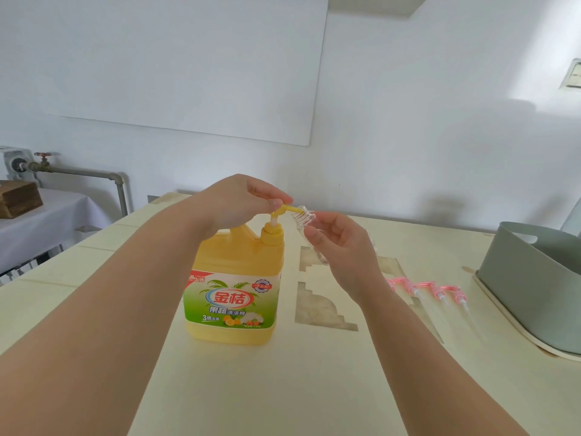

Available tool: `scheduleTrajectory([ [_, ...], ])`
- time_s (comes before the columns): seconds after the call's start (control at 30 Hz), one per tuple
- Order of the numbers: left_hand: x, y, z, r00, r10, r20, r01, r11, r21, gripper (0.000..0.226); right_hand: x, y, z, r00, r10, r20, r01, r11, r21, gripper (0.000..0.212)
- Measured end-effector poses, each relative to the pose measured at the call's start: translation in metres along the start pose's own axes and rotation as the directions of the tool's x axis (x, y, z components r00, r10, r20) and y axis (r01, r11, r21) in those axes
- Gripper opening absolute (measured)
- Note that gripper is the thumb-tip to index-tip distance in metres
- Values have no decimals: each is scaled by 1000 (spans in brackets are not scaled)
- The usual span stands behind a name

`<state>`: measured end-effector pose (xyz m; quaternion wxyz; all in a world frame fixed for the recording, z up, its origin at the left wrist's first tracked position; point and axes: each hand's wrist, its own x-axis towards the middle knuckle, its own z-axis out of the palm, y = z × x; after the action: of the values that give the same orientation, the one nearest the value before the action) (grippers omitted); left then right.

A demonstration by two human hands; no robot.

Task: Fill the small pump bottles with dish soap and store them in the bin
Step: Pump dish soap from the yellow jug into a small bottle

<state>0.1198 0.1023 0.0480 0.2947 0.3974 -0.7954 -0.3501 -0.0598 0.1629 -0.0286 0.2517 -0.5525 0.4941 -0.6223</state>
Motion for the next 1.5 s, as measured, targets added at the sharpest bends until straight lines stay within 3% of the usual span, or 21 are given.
scheduleTrajectory([
  [0.33,3,-2,8,990,-18,-137,15,1000,-22,11,0,0,-2,1000,-22,-2,22,1000,7,14],
  [1.0,0,8,9,996,9,-94,16,964,266,12,-4,3,2,1000,14,17,-14,999,-35,13],
  [1.2,2,12,3,992,19,-124,11,972,235,9,-2,-8,0,999,25,23,-24,1000,-11,7],
  [1.5,5,12,9,978,-2,-207,31,990,135,8,3,-10,-4,985,141,105,-154,978,140,19],
])
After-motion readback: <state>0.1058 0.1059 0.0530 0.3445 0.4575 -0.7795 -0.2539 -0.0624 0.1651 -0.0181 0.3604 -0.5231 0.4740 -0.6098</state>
